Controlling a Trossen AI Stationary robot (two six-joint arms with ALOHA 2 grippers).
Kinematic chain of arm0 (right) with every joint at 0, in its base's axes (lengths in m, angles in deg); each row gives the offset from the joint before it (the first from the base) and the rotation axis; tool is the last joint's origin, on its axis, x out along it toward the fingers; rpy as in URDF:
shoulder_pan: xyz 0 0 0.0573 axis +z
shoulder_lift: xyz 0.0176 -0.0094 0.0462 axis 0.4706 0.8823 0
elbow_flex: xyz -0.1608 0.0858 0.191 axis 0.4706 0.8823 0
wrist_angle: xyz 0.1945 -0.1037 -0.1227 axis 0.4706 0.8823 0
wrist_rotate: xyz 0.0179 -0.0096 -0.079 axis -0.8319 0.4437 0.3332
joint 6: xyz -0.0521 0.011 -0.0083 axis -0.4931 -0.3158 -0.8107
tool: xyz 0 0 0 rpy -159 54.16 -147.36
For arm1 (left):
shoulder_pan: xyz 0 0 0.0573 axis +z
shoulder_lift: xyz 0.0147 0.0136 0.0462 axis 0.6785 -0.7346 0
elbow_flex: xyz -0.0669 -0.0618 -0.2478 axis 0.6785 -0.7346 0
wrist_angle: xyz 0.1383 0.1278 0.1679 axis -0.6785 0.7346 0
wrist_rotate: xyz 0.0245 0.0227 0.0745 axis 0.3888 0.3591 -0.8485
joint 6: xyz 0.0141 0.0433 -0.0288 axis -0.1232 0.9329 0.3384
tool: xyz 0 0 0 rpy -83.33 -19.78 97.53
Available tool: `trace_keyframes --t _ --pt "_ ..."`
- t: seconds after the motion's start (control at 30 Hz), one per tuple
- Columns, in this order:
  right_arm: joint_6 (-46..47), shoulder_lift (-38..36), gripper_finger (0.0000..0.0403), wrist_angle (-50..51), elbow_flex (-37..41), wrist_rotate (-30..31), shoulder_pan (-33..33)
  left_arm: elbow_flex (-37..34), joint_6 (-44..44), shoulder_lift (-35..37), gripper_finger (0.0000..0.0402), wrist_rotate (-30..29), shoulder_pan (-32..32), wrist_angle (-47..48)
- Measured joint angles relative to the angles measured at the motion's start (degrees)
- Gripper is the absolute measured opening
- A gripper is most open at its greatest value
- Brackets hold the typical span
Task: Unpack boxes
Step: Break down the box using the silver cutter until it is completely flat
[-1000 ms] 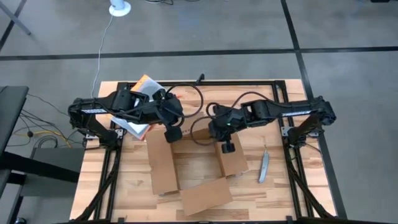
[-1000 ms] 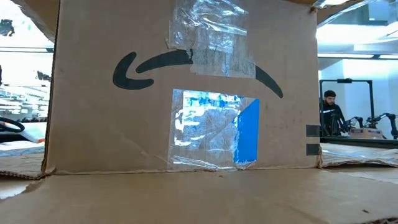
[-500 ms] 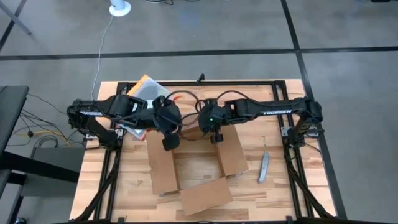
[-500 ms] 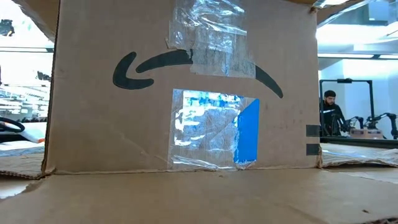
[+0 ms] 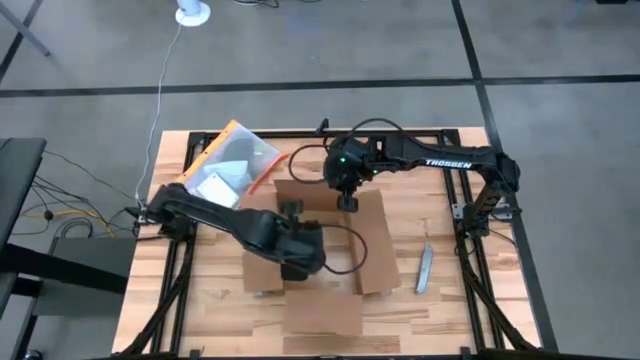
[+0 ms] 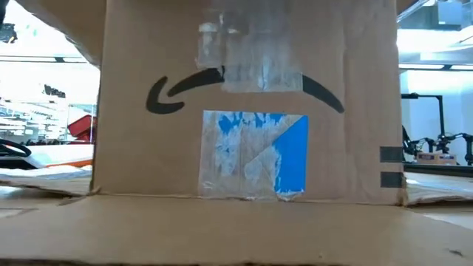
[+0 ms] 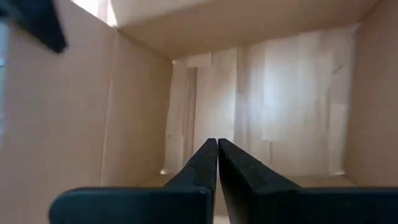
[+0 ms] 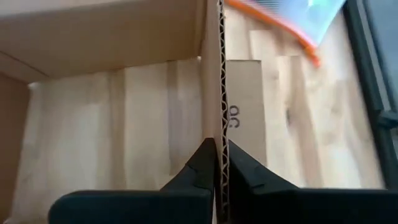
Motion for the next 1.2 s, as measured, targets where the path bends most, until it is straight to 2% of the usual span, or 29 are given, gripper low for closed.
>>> trace_keyframes --t 0.17,0.27,0.53,0.9,1.0,1.1,1.2 --pt "1.15 -0.04 0.0001 0.75 -0.02 -3.71 -2.52 0.00 1.68 -5.90 0.0000 2.48 -0.62 -3.33" --pt "1.34 -0.02 0.0000 0.63 0.33 -8.23 -5.12 0.02 1.45 -8.10 0.0000 4.42 -2.20 -5.86" --pt "3.04 -0.44 0.0000 -4.76 7.95 -17.35 -12.12 0.09 -2.16 -10.68 0.0000 4.56 -5.21 -9.74" --pt "5.71 -0.09 0.0000 -13.10 21.95 -19.88 -14.94 0.11 -4.65 -10.68 0.0000 4.54 -5.46 -9.96" --pt "5.87 -0.86 0.0008 -10.70 20.29 -19.83 -14.99 0.11 -4.54 -10.68 0.0000 4.54 -5.55 -9.91" --pt "4.84 -3.61 0.0026 -6.99 15.00 -20.07 -14.51 0.18 -3.44 -10.26 0.0000 4.58 -5.55 -9.25" --pt "2.33 -6.56 0.0053 -2.51 9.35 -20.12 -13.21 3.15 -2.68 -10.23 0.0000 4.61 -5.55 -5.87"
